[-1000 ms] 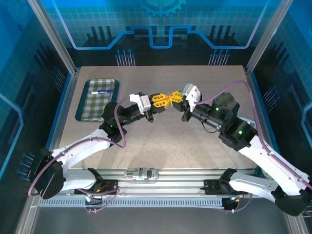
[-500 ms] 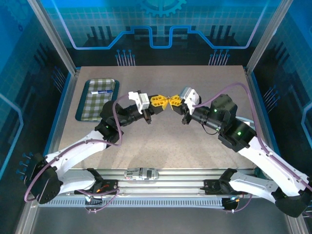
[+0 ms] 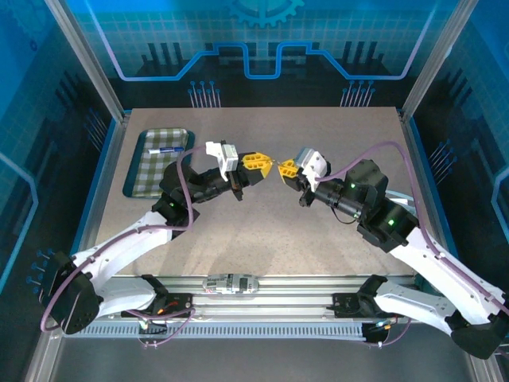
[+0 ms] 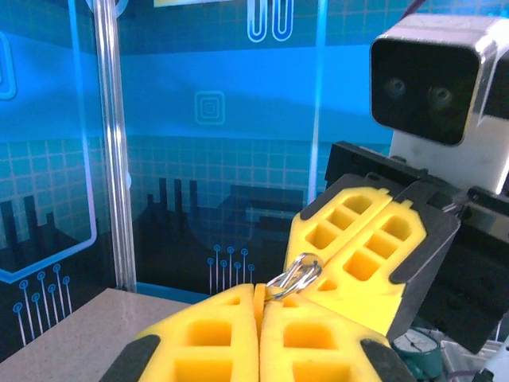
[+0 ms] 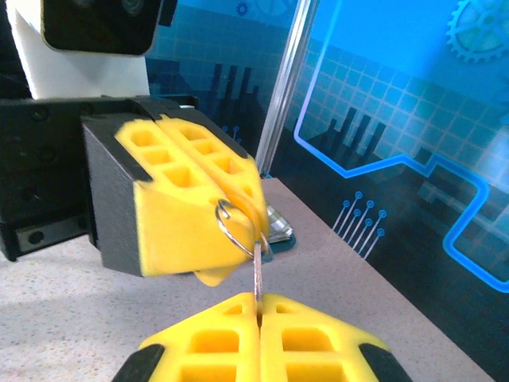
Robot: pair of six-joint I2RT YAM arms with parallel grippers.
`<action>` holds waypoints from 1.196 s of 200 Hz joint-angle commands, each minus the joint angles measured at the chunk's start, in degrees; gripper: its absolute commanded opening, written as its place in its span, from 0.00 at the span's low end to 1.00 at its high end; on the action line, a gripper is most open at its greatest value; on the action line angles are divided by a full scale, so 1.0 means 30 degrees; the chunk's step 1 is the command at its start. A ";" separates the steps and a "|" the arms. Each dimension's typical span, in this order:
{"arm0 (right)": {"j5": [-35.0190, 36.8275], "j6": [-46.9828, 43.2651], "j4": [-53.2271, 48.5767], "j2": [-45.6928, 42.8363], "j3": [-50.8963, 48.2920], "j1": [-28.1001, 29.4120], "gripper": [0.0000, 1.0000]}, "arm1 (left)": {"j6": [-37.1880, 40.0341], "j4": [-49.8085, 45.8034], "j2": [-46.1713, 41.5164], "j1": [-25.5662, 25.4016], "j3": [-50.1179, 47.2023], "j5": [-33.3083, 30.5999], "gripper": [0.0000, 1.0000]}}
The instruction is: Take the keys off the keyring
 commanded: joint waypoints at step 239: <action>0.1044 -0.0286 -0.3745 0.1426 0.3477 0.0353 0.00 | -0.3500 0.2605 -0.0679 0.1162 -0.1742 -0.4394 0.99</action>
